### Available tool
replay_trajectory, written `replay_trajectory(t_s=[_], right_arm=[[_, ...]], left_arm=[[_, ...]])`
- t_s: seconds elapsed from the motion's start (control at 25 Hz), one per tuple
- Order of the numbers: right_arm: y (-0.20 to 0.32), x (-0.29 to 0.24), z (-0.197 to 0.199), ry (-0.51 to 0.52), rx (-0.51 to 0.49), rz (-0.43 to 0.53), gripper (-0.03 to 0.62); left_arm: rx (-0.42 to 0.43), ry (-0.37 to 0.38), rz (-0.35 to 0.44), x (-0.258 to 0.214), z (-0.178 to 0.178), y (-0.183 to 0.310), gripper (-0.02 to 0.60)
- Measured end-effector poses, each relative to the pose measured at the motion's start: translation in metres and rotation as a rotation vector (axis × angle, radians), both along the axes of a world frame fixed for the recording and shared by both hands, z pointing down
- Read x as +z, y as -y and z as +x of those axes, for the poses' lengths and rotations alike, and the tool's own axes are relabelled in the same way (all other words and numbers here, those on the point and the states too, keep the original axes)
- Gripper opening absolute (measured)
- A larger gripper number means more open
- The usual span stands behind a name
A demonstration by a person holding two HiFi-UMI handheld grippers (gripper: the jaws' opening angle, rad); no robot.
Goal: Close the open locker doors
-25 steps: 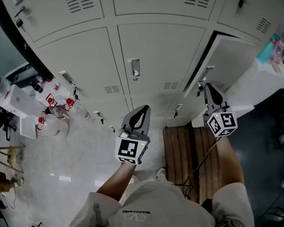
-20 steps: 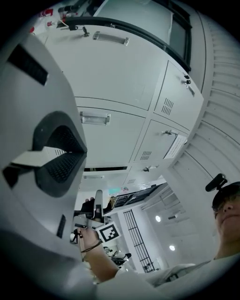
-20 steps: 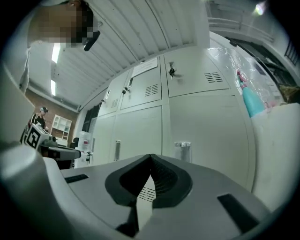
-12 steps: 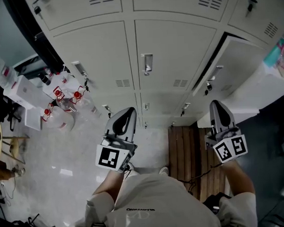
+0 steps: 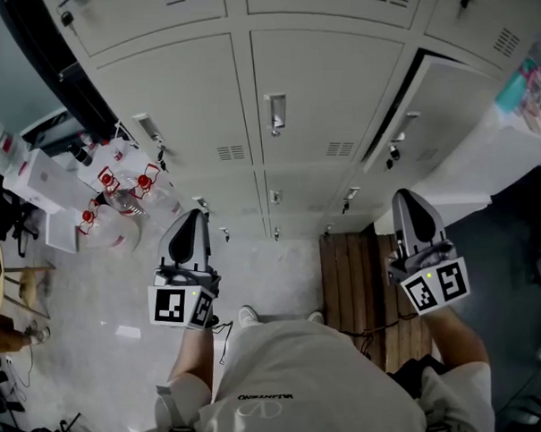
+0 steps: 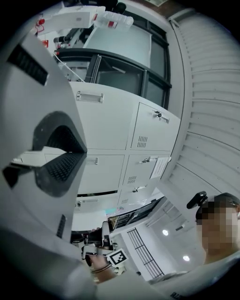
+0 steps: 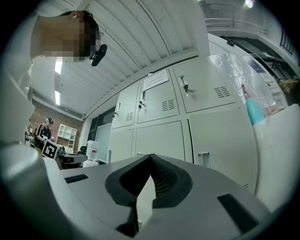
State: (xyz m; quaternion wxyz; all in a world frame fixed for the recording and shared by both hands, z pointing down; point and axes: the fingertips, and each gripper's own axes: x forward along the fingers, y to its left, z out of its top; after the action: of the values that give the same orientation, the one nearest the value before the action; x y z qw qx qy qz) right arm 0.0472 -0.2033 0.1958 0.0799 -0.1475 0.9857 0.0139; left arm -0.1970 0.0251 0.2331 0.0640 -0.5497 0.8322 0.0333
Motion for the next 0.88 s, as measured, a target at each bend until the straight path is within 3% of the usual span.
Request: replay_trajectory(t_s=[0.88], right_arm=[[-0.006,0.013,0.004,-0.032,0.023,0.018,0.009]], left_arm=[[0.069,0.006,-0.015,0.004,0.023,0.022,0.002]])
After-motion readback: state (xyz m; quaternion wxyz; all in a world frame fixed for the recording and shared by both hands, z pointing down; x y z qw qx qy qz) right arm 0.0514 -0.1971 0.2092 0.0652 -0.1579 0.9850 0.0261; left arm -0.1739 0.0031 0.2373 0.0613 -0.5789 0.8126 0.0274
